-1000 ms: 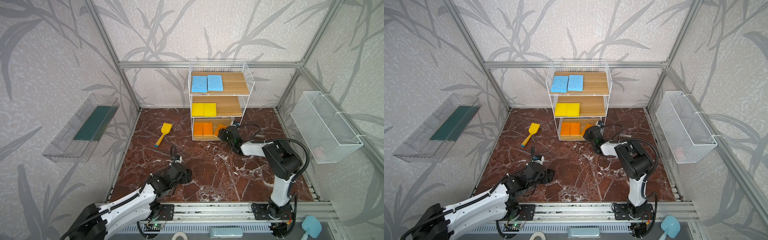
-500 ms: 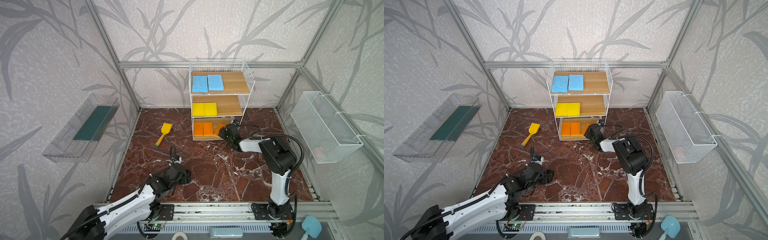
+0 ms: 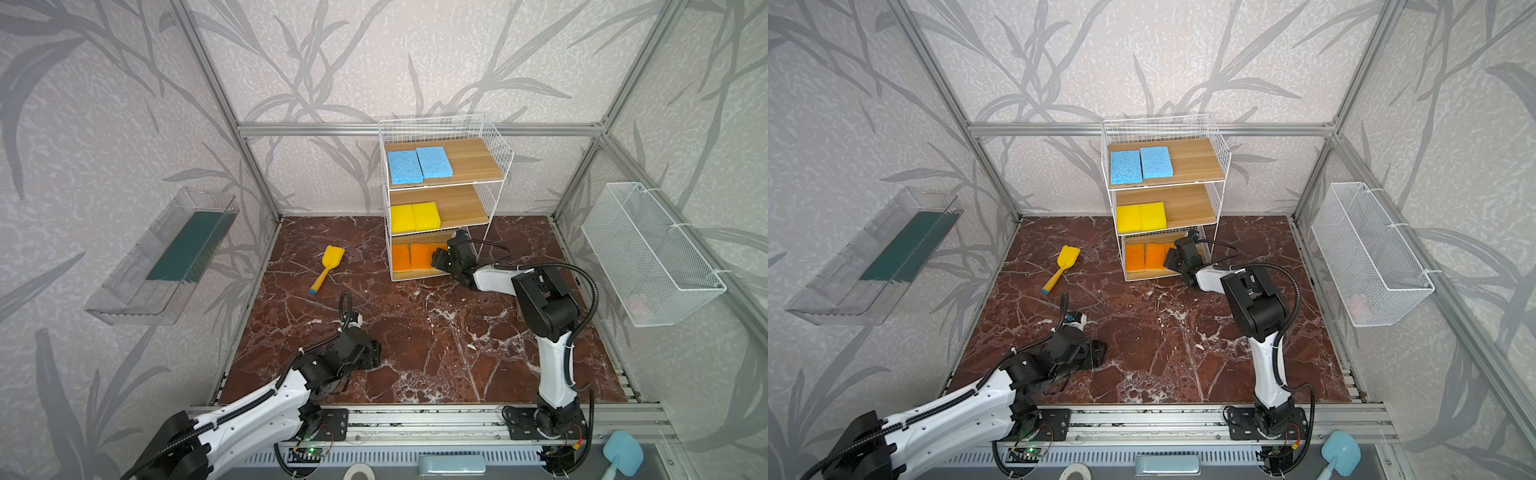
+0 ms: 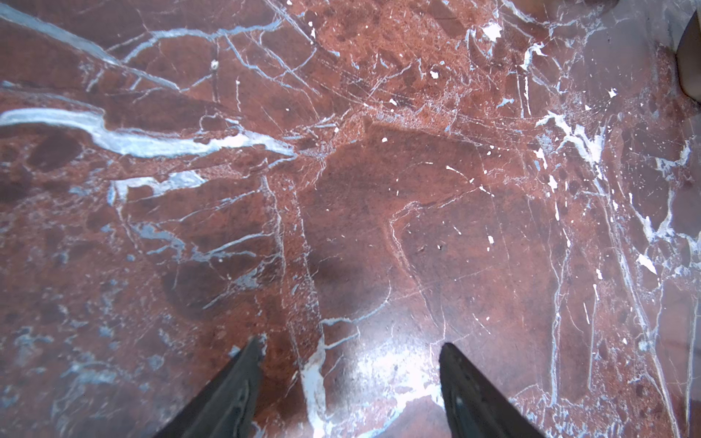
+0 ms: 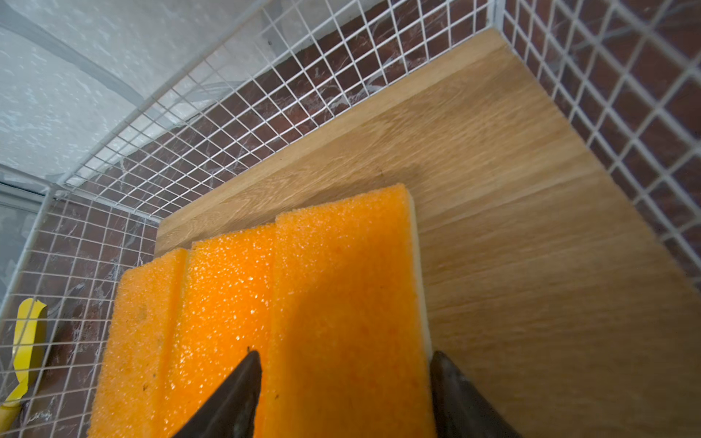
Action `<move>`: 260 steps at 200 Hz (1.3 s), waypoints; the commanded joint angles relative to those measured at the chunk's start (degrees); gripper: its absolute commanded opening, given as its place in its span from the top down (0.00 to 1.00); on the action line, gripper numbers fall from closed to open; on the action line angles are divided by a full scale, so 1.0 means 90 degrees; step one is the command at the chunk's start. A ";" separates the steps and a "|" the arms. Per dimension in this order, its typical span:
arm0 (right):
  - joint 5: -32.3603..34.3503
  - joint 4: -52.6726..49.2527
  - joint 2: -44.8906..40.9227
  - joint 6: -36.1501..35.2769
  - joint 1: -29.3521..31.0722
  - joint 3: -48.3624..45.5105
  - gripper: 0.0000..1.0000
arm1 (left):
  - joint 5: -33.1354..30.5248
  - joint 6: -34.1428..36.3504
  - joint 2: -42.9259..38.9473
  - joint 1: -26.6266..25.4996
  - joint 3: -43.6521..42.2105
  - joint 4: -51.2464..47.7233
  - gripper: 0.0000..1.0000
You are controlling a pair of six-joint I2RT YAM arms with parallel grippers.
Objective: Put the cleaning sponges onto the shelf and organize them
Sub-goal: 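Push the sponge flush against the other two with the right gripper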
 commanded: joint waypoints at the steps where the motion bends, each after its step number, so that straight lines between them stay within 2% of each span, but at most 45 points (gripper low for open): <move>1: -0.0229 -0.0274 0.0225 -0.0338 -0.0045 0.0249 0.31 | -0.0155 -0.0123 -0.0077 0.0034 0.0082 -0.0205 0.24; 145: -0.0601 -0.0039 0.0627 -0.0673 -0.0227 0.0798 0.30 | -0.0163 -0.0167 -0.0033 0.0033 0.0137 -0.0319 0.24; 174: -0.0525 0.0253 0.0403 -0.0728 -0.0257 0.0511 0.27 | -0.0165 -0.0167 -0.0036 0.0034 0.0155 -0.0335 0.24; 210: -0.0521 0.1201 0.0006 -0.0871 -0.0262 -0.0116 0.26 | -0.0151 -0.0138 0.0027 0.0033 0.0216 -0.0323 0.24; 260: -0.0400 0.1711 -0.0355 -0.1134 -0.0263 -0.0536 0.26 | -0.0092 -0.0123 0.0092 0.0034 0.0301 -0.0329 0.24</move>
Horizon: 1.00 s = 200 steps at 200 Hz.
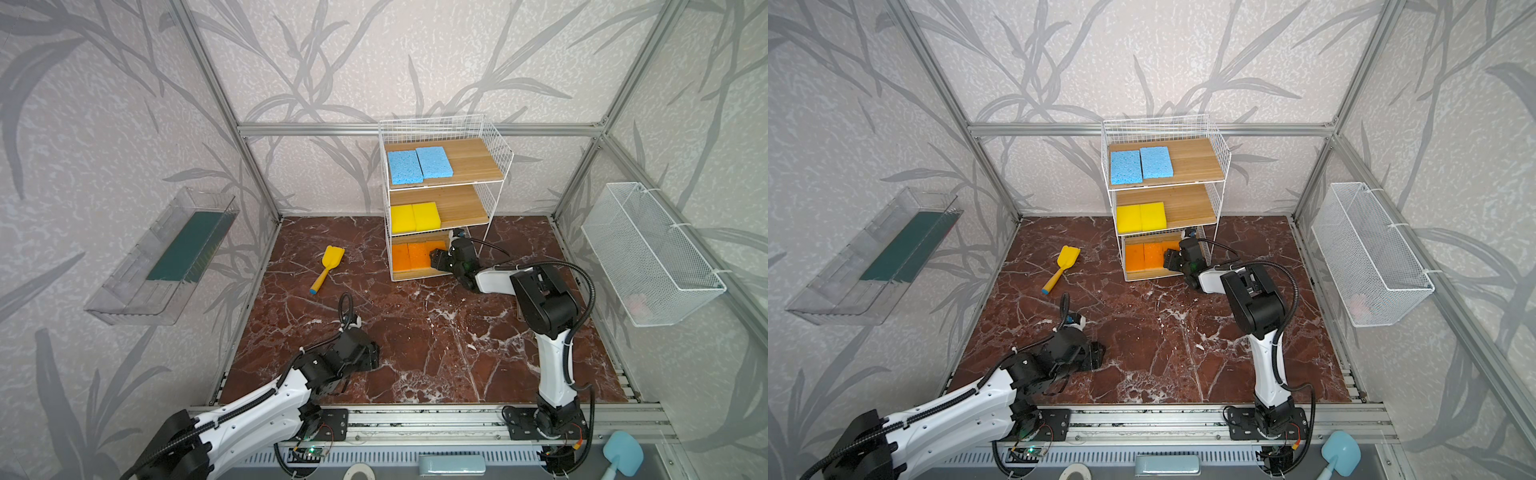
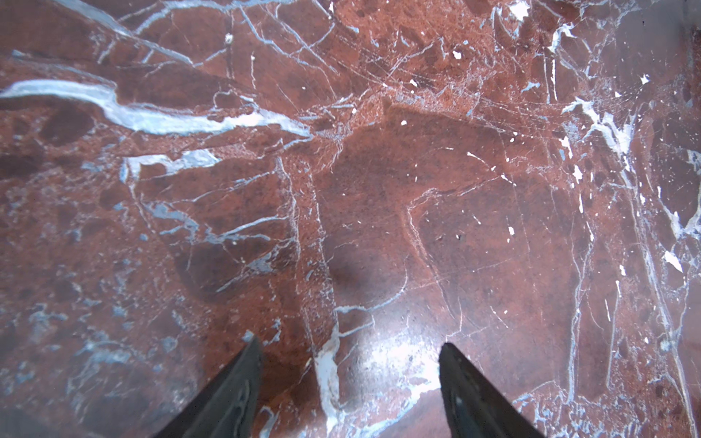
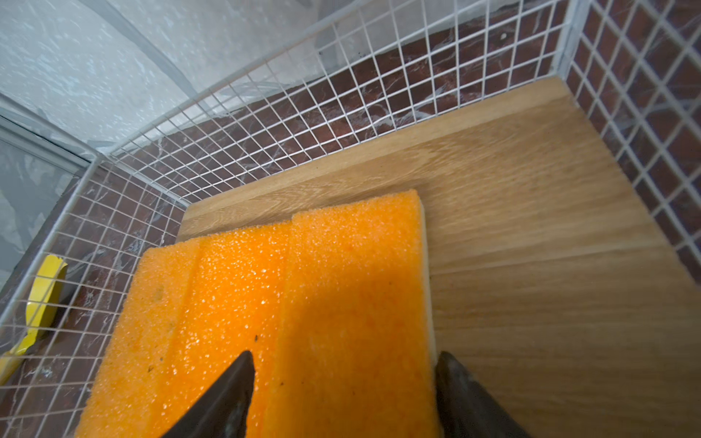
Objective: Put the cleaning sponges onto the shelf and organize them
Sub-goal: 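Push the sponge flush against the other two with the right gripper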
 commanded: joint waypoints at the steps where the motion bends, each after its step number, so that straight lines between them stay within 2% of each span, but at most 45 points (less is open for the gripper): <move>1: 0.0086 0.0538 -0.0390 -0.0240 -0.0088 -0.0098 0.26 | -0.0094 -0.0019 0.0015 0.0034 0.0241 -0.0086 0.24; 110: 0.0023 0.0634 -0.0667 -0.0433 -0.0175 -0.0371 0.26 | 0.0152 0.0013 -0.0119 0.0034 0.0149 0.0105 0.24; 177: -0.0075 0.0894 -0.0865 -0.0338 -0.0112 -0.0919 0.26 | -0.0038 0.0141 -0.0370 0.0034 0.0362 -0.0299 0.24; 200: 0.0247 0.0647 -0.1245 -0.0639 0.0066 -0.1180 0.26 | -0.0174 0.0236 -0.0555 0.0035 0.0529 -0.0642 0.24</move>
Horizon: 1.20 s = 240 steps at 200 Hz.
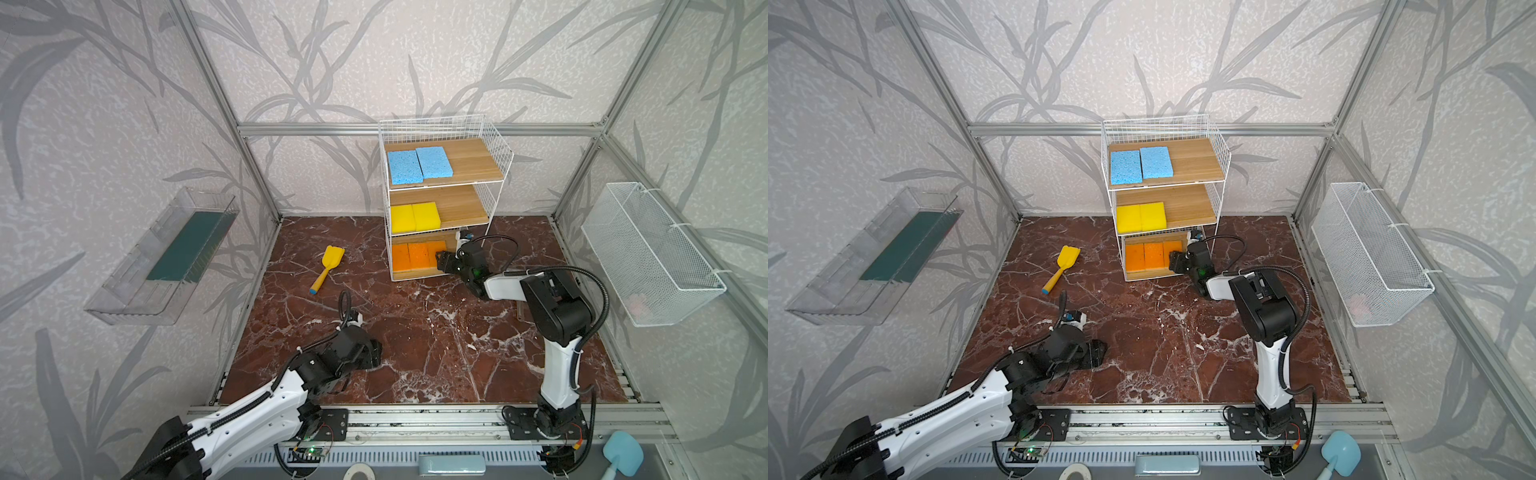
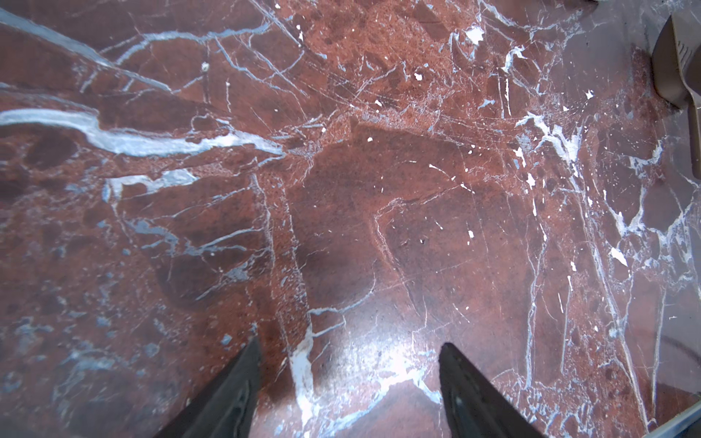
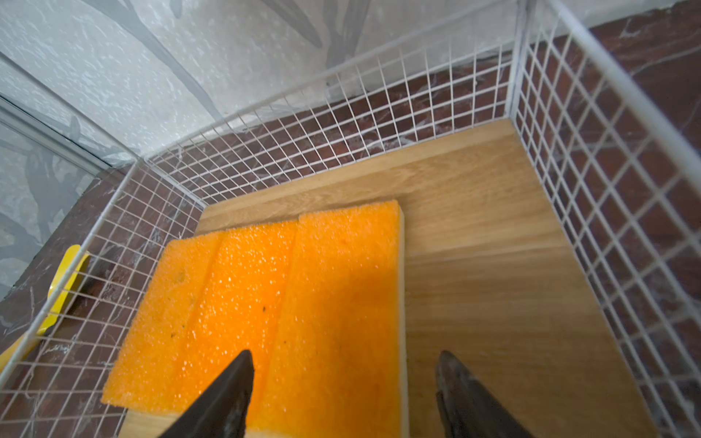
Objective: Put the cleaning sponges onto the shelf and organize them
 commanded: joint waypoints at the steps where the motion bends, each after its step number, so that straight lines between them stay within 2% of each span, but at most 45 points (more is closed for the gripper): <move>1: 0.0281 0.0031 -0.0603 -0.0279 0.0160 -0.0220 0.26 | -0.0306 0.0135 -0.0233 0.0034 0.0344 -0.0480 0.24; 21: 0.0388 0.0119 -0.0947 -0.0471 0.0349 -0.0545 0.26 | -0.0419 0.0203 -0.0490 0.0043 0.0513 -0.0786 0.24; 70: 0.0985 -0.0454 -0.1927 -0.0780 0.0867 -0.1220 0.26 | -0.0701 0.0367 -0.0848 0.0071 0.0991 -0.1477 0.23; 112: 0.0853 -0.1075 -0.3614 -0.0785 0.0916 -0.2308 0.26 | -0.1345 0.0554 -0.1080 0.0092 0.1690 -0.2250 0.20; 136: 0.1336 -0.1274 -0.4519 -0.0732 0.0904 -0.2879 0.24 | -0.1668 0.0746 -0.1088 0.0139 0.2164 -0.2471 0.17; 144: 0.1513 -0.1420 -0.4732 -0.0698 0.0877 -0.2979 0.20 | -0.1864 0.0862 -0.1016 0.0142 0.2395 -0.2593 0.15; 169: 0.1893 -0.1967 -0.5256 -0.0901 0.0759 -0.3062 0.17 | -0.2684 0.1406 -0.0739 0.0163 0.3230 -0.2999 0.08; 180: 0.2245 -0.2173 -0.5460 -0.0981 0.0736 -0.3100 0.11 | -0.3112 0.1677 -0.0634 0.0178 0.3539 -0.3059 0.01; 196: 0.2763 -0.2319 -0.5759 -0.1082 0.0671 -0.3214 0.00 | -0.3605 0.2107 -0.0593 0.0188 0.3837 -0.2992 0.01; 223: 0.3271 -0.2325 -0.6134 -0.1129 0.0350 -0.3441 0.01 | -0.4397 0.2869 -0.0708 0.0216 0.3795 -0.2403 0.01; 240: 0.3532 -0.2222 -0.6275 -0.1134 0.0121 -0.3620 0.01 | -0.4634 0.3466 -0.0707 0.0358 0.3574 -0.1818 0.01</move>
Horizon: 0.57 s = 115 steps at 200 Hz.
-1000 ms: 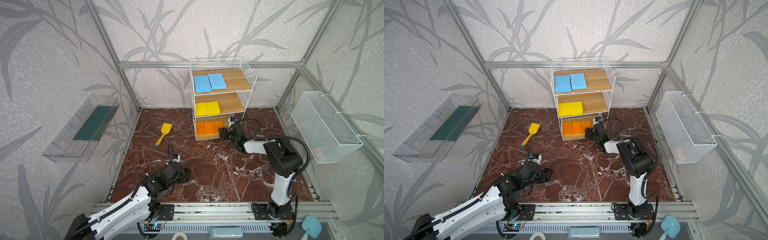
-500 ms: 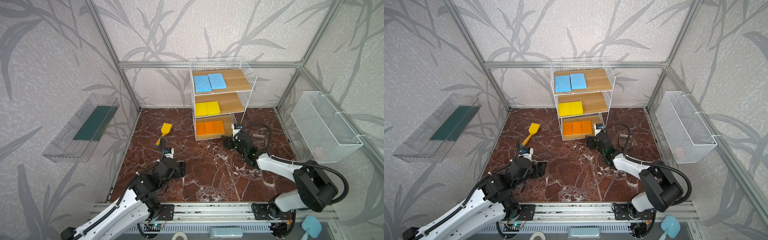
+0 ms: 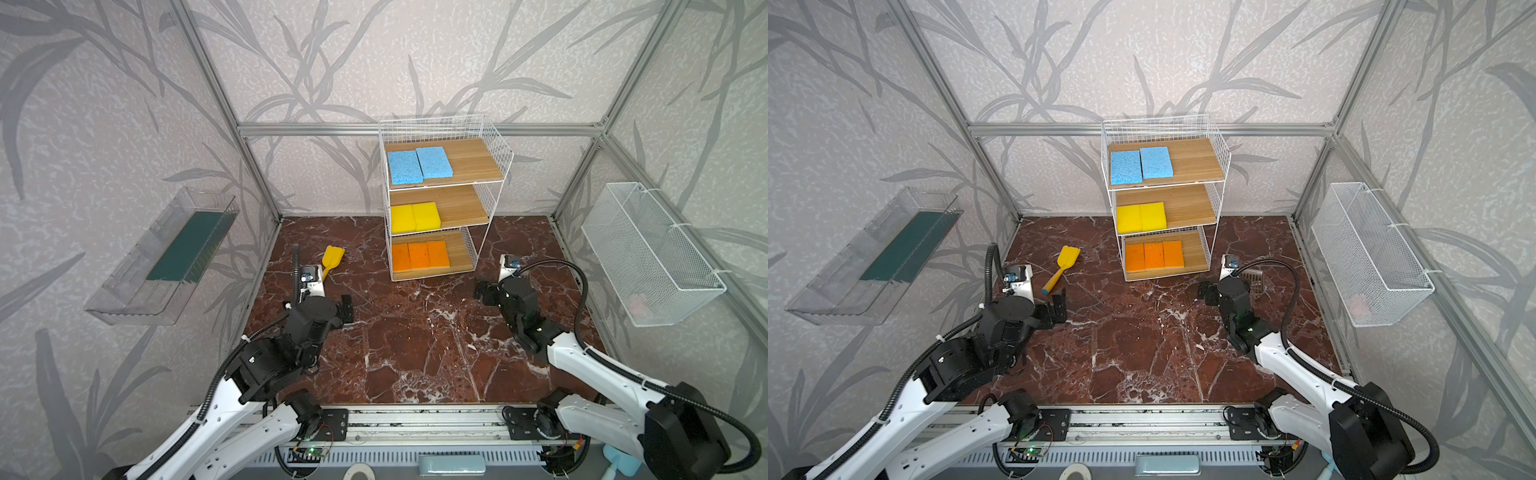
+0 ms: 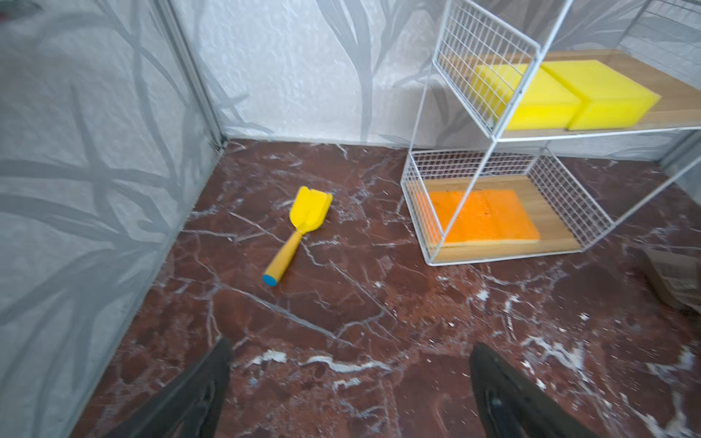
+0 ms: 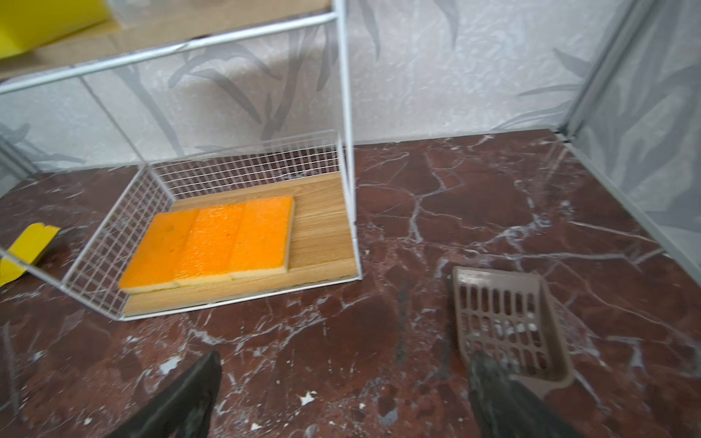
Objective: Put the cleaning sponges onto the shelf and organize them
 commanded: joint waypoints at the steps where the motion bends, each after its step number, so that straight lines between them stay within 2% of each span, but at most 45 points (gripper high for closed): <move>1: 0.0791 -0.0085 -0.0219 -0.0111 -0.0279 -0.0231 0.01 | -0.0963 0.1096 -0.0007 0.0168 -0.0211 0.0622 0.01; 13: 0.0982 0.0197 -0.0293 -0.0194 -0.0370 -0.0426 0.01 | -0.0841 0.1406 0.0134 0.0460 -0.0357 0.1021 0.01; 27: 0.0986 0.0545 -0.0379 -0.0346 -0.0426 -0.0647 0.01 | -0.0349 0.1470 0.0443 0.1010 -0.0352 0.1182 0.01; 52: 0.0736 0.1039 -0.0442 -0.0706 -0.0427 -0.0919 0.01 | 0.1176 0.1421 0.1295 0.2611 -0.0415 0.1401 0.01; 60: 0.0805 0.1212 -0.0382 -0.0845 -0.0427 -0.0978 0.01 | 0.1241 0.1400 0.1586 0.3048 -0.0549 0.1683 0.01; 75: 0.0897 0.1472 -0.0217 -0.0905 -0.0437 -0.1056 0.01 | 0.1165 0.1568 0.1892 0.3265 -0.0777 0.2391 0.01; 99: 0.0951 0.1570 -0.0105 -0.0895 -0.0471 -0.1034 0.01 | 0.1392 0.2275 0.2493 0.3470 -0.1485 0.4398 0.01; 115: 0.1093 0.1655 -0.0178 -0.1056 -0.0487 -0.1090 0.01 | 0.1283 0.2316 0.3142 0.3727 -0.1490 0.4778 0.01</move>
